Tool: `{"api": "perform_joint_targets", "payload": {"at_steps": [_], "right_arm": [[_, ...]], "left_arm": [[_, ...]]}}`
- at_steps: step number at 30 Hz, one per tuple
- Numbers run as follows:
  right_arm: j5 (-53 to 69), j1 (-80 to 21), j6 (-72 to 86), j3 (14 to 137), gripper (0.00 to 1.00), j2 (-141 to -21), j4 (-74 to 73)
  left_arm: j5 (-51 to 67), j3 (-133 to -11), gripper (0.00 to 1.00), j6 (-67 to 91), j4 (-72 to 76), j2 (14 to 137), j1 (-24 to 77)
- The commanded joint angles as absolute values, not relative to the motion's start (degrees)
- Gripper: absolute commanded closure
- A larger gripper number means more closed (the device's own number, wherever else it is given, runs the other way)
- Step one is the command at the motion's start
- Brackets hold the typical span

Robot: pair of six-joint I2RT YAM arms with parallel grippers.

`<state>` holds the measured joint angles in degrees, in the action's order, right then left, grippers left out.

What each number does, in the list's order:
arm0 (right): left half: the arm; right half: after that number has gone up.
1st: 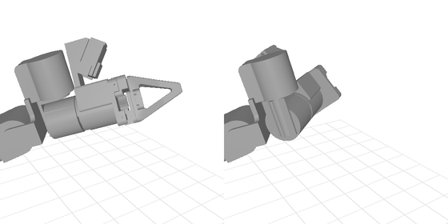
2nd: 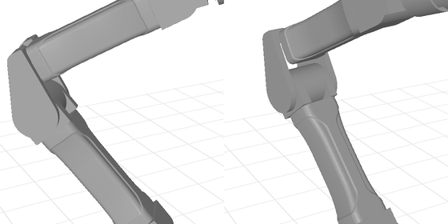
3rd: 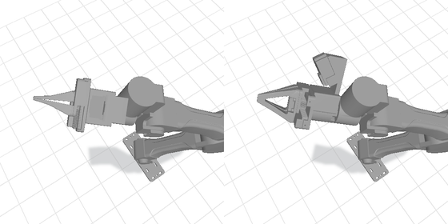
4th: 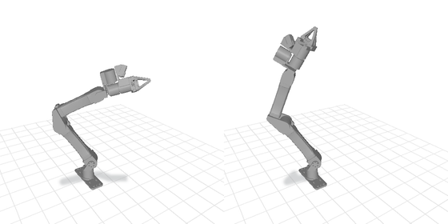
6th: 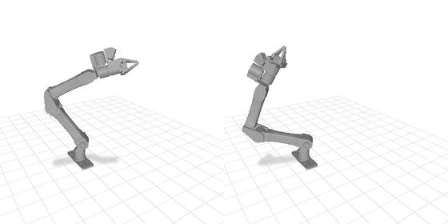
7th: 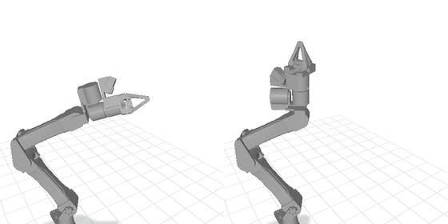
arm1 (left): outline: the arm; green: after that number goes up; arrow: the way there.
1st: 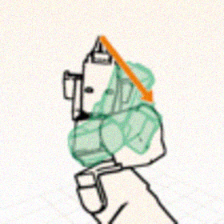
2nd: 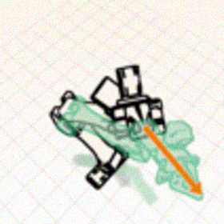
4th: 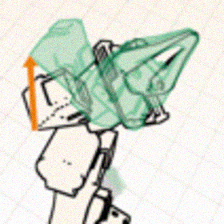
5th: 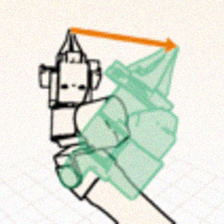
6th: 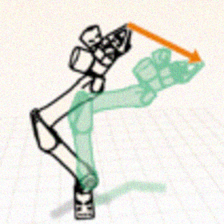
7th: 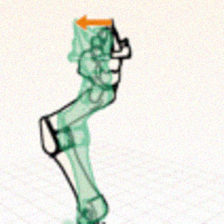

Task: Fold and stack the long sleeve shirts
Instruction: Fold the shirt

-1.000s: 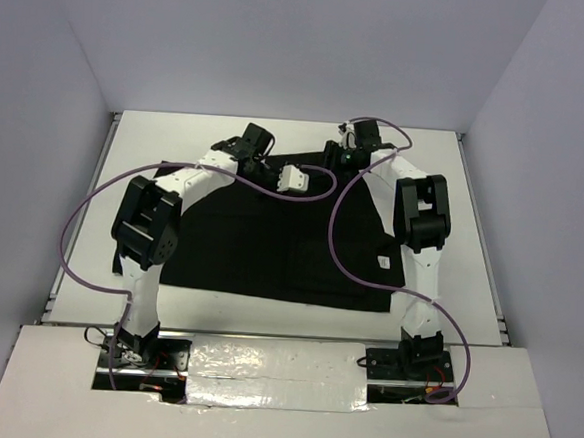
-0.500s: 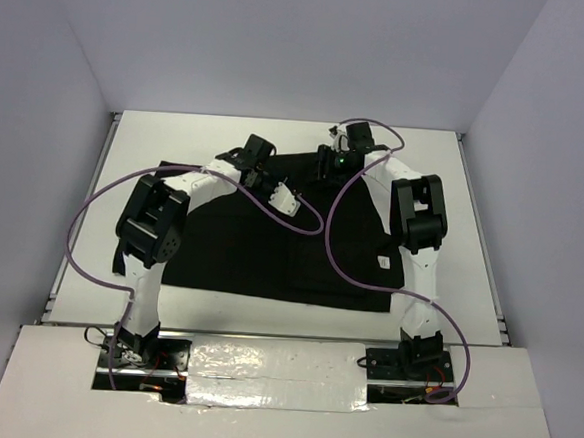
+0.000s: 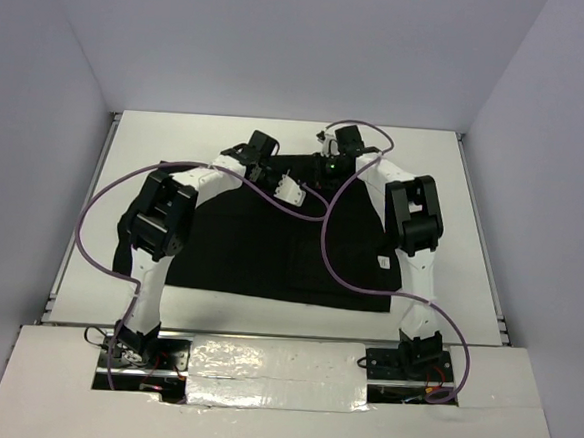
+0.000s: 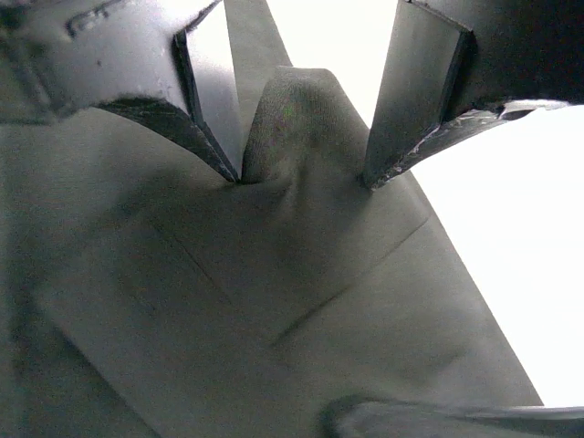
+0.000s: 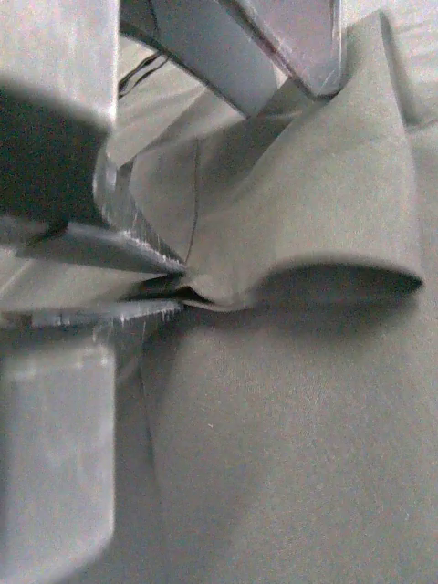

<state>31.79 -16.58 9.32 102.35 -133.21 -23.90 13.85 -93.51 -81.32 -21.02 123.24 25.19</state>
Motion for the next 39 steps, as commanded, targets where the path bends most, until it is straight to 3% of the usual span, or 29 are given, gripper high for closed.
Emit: {"api": "perform_joint_targets", "payload": {"at_steps": [1,4,7,8,9,12,13,23,29,33,39], "right_arm": [[30.06,-18.02,8.78,101.34,0.79,-130.08,-24.70],[27.52,-18.02,9.14,100.37,0.83,-128.59,-24.17],[25.32,-18.02,8.53,100.72,0.65,-127.88,-24.61],[24.96,-18.02,8.26,100.98,0.65,-127.79,-24.78],[25.05,-18.02,8.26,100.90,0.68,-127.71,-24.61],[27.41,-18.02,9.31,100.55,0.98,-127.18,-23.73],[28.29,-18.02,10.19,100.20,1.00,-127.18,-23.56],[38.58,-18.02,17.30,100.02,1.00,-123.41,-22.68],[42.70,-18.02,30.39,91.24,1.00,-116.81,-13.12],[43.42,-18.10,39.45,85.53,1.00,-114.09,-4.77],[42.72,-18.19,46.84,84.55,1.00,-113.55,-1.23]], "left_arm": [[16.79,-96.15,0.32,-78.05,-21.10,123.14,24.79],[16.79,-95.98,0.32,-77.70,-21.01,122.87,24.79],[16.44,-95.63,0.32,-77.26,-20.22,122.78,24.79],[16.17,-95.54,0.32,-77.17,-19.95,122.96,24.79],[16.08,-95.45,0.32,-77.17,-19.86,122.96,24.79],[16.08,-95.62,0.32,-76.91,-19.69,122.96,24.79],[16.26,-95.80,0.32,-76.73,-19.95,122.96,24.79],[27.23,-101.95,0.21,-68.21,-31.18,118.39,23.82],[36.64,-106.87,0.13,-59.52,-42.44,114.44,22.59],[36.57,-104.50,0.12,-48.88,-41.13,110.75,22.50],[32.45,-101.87,0.09,-49.93,-42.37,108.55,23.11]]}}
